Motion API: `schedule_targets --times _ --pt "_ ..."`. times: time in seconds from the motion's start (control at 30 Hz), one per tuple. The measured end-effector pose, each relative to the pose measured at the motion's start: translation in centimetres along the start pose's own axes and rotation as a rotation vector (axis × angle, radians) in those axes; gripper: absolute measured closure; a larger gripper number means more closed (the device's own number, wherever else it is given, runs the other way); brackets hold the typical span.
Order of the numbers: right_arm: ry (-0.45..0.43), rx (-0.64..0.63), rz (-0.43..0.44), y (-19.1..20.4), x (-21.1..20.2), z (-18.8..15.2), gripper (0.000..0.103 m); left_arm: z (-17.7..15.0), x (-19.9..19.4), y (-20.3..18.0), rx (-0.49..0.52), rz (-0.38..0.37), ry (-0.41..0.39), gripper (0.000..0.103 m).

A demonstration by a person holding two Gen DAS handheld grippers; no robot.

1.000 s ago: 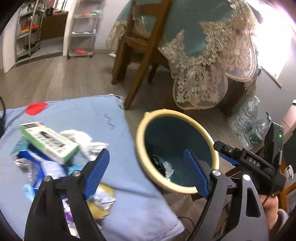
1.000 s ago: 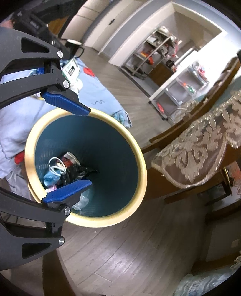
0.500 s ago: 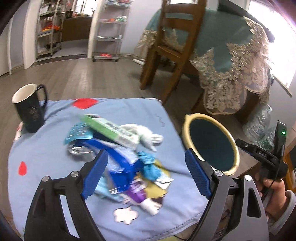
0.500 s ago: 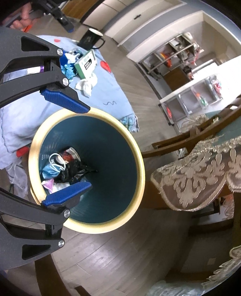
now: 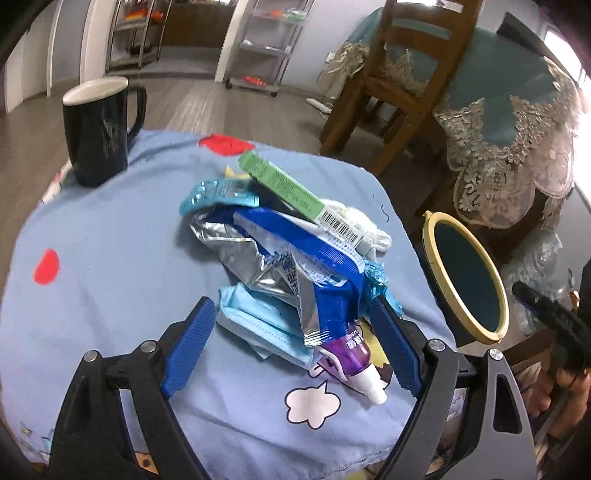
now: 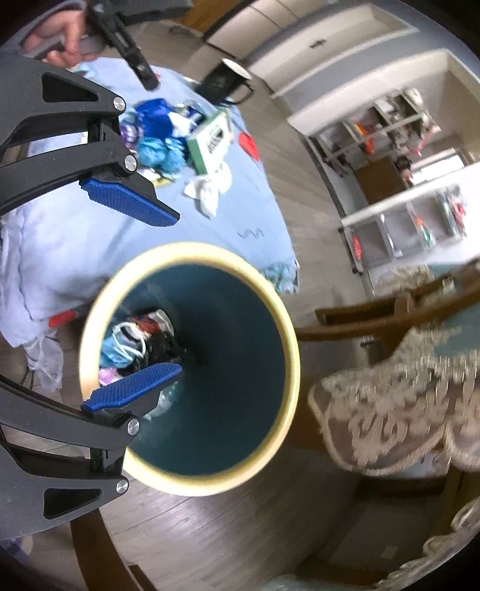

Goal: Collect trash
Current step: 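Move both open tools back over the trash pile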

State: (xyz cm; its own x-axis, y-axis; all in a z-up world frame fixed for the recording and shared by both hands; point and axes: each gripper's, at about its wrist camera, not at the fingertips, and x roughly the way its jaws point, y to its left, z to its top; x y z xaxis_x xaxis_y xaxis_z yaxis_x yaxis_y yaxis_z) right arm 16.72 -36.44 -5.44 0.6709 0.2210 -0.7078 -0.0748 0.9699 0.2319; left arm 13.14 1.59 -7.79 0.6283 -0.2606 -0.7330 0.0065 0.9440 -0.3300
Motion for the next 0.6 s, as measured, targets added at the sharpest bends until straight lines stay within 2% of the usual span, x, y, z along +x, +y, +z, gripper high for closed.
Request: schedule_targets --times 0.17,0.23,0.3,0.43,0.6 --pt "0.046 -0.116 0.037 3.7 0.9 -1.2 0.026 0.3 0.7 0.6 -0.027 -0.031 -0.01 0.021" --pt "0.064 -0.15 0.046 4.8 1.5 -1.5 0.026 0.4 0.9 0.7 -0.036 -0.045 -0.012 0.027" --pt "0.082 -0.158 0.056 5.6 2.1 -1.6 0.026 0.7 0.9 1.2 -0.055 -0.048 -0.017 0.027" --pt "0.115 -0.153 0.082 7.1 3.4 -1.6 0.026 1.9 0.1 3.0 -0.126 -0.036 -0.055 0.027" --pt "0.156 -0.191 0.109 9.8 5.4 -1.7 0.027 4.4 -0.4 6.2 -0.201 0.018 -0.108 0.026"
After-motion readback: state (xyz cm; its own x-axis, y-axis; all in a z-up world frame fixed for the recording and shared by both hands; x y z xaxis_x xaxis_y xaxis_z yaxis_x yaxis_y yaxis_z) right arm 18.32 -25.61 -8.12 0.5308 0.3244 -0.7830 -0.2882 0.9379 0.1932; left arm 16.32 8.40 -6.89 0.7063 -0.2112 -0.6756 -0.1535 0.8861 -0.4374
